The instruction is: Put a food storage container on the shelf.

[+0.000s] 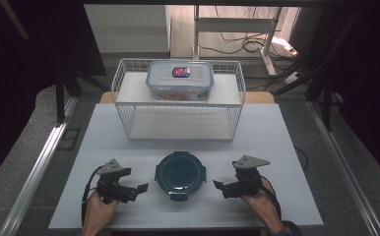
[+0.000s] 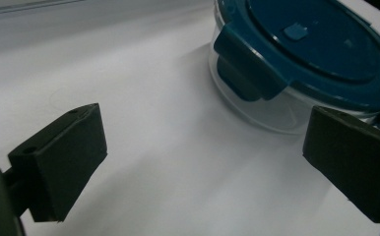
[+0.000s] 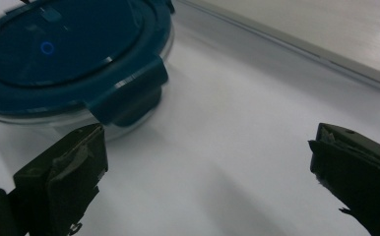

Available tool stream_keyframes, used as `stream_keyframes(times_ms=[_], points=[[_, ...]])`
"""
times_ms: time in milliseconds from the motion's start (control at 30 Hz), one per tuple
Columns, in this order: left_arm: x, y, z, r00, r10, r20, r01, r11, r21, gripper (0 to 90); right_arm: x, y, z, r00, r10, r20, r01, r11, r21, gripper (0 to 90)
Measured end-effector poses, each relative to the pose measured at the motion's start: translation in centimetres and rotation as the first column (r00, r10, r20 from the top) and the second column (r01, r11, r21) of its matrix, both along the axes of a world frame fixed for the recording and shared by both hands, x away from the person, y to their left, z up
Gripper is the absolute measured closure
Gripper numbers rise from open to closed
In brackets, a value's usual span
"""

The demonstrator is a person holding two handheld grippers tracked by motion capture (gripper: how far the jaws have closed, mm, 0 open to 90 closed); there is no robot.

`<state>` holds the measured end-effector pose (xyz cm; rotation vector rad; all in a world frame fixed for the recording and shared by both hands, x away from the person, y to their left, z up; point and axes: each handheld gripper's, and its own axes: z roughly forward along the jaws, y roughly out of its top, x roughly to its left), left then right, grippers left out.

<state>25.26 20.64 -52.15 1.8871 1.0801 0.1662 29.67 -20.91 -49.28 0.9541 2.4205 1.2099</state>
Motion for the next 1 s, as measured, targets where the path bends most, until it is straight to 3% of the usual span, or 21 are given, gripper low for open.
stream_keyframes(times_ms=[367,500,633,867,1000], points=[[0.8,-1.4,1.2,0.9972,-0.070,-0.025,0.069,0.9972,-0.028,3.1,0.1,2.1,1.2,0.9988,0.049,-0.009,-0.049,0.999,0.010,0.6],[1.5,-2.1,1.5,0.9936,-0.105,-0.042,0.103,0.9933,-0.053,2.9,0.3,3.0,1.5,0.9966,0.073,-0.039,-0.072,0.997,0.015,0.0],[2.2,-2.9,2.0,0.9918,-0.122,-0.036,0.121,0.9919,-0.038,4.0,0.7,3.8,1.9,0.9939,0.081,-0.075,-0.079,0.996,0.027,0.0],[3.6,-4.2,2.7,0.9884,-0.148,-0.033,0.149,0.9888,0.013,6.7,1.6,5.8,2.3,0.9899,0.107,-0.094,-0.105,0.994,0.020,2.6],[4.3,-4.4,2.5,0.9882,-0.148,-0.040,0.148,0.9890,-0.003,8.3,2.2,6.8,2.3,0.9873,0.118,-0.106,-0.115,0.993,0.028,4.9]])
